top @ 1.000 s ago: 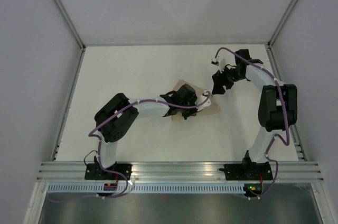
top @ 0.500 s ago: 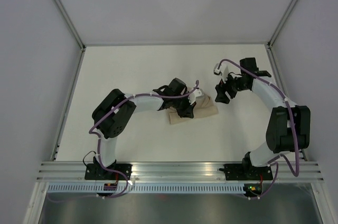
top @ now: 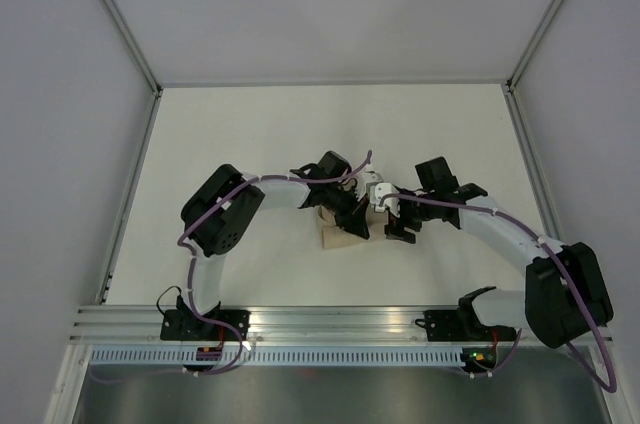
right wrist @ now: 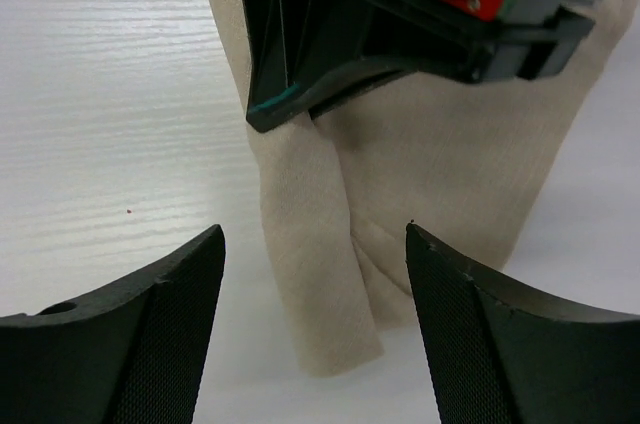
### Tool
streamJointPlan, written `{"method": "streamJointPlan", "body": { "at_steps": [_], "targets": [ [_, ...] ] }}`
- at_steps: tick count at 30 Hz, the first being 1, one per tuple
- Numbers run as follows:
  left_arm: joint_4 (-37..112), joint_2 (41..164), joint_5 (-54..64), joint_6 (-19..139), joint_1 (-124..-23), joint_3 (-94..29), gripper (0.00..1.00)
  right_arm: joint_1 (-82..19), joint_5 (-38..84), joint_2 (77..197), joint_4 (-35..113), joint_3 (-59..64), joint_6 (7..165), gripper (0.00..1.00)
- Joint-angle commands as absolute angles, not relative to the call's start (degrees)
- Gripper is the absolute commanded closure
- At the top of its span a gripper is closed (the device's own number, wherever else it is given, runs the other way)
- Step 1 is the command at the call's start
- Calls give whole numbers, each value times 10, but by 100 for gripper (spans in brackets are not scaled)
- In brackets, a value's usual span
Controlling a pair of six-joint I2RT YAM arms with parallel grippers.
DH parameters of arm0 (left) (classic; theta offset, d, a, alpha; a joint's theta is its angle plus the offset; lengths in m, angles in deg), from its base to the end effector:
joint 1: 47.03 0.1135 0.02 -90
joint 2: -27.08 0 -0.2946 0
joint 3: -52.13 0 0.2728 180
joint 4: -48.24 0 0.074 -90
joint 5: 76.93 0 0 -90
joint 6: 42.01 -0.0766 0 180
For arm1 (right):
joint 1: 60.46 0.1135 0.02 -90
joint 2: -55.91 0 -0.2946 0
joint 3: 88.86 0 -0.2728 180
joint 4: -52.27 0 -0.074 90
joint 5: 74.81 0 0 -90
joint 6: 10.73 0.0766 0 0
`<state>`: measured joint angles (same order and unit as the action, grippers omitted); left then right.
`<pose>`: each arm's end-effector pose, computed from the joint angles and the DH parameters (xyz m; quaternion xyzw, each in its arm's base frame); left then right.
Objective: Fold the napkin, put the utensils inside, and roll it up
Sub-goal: Roll the napkin at the center of the board.
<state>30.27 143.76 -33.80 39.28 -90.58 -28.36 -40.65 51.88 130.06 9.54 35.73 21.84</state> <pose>0.2850 -0.3481 0.1132 0.4943 0.7299 -0.4456 0.1561 0.2315 0.1320 0.1903 -0.6348 0.6703 0.2133 0.3197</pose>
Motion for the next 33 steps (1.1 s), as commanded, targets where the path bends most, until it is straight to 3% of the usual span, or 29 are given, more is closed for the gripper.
{"method": "streamJointPlan", "body": {
  "at_steps": [1,15,26,33],
  "targets": [
    [167,1501,-318,404,-908,-235,98,-371,504,1282,171,374,198,22],
    [165,1507,-331,406,-896,-238,98,-235,387,1290,260,449,213,32],
    [165,1501,-335,406,-894,-240,94,-209,356,1325,281,456,219,59],
    [192,1472,-330,423,-891,-239,77,-208,349,1332,272,460,224,77]
  ]
}}
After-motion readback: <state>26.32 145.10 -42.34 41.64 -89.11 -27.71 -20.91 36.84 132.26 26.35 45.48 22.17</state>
